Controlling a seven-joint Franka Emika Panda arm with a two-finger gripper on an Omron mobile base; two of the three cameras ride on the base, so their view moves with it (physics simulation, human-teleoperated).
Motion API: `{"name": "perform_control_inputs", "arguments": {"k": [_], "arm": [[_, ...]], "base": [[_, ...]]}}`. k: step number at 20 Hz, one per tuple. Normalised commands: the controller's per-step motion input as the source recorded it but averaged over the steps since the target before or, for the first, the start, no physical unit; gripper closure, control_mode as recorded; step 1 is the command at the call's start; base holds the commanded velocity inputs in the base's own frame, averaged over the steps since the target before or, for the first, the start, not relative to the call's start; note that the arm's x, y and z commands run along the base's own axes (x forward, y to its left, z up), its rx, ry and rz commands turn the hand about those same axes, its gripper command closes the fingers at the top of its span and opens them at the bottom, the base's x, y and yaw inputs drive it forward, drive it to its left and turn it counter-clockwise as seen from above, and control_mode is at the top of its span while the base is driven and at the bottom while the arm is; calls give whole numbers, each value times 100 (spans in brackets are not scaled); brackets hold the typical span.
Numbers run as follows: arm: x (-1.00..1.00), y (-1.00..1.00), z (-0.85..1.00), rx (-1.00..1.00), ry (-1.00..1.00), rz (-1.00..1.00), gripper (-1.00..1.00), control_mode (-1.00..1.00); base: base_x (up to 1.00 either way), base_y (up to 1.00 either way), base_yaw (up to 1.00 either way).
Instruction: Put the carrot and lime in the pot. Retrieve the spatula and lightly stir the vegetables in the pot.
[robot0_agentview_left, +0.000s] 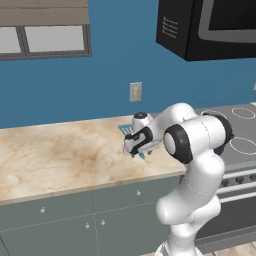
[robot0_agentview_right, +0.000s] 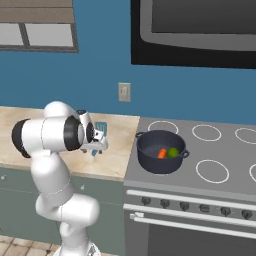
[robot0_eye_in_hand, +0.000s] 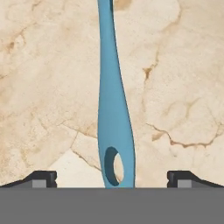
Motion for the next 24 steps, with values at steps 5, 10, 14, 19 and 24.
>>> {"name": "perform_control_inputs", "arguments": {"k": [5, 10, 14, 19, 24], "arm": [[21, -3, -18, 0, 11, 0, -100, -100], [30, 0, -16, -1, 7, 0, -100, -100], [17, 0, -20, -1, 3, 0, -100, -100], [0, -9, -46, -2, 0, 0, 100, -100], [-8, -20, -52, -1, 0, 0, 100, -100]], "base": [[0, 0, 0], [0, 0, 0], [0, 0, 0], [0, 0, 0], [0, 0, 0]]}}
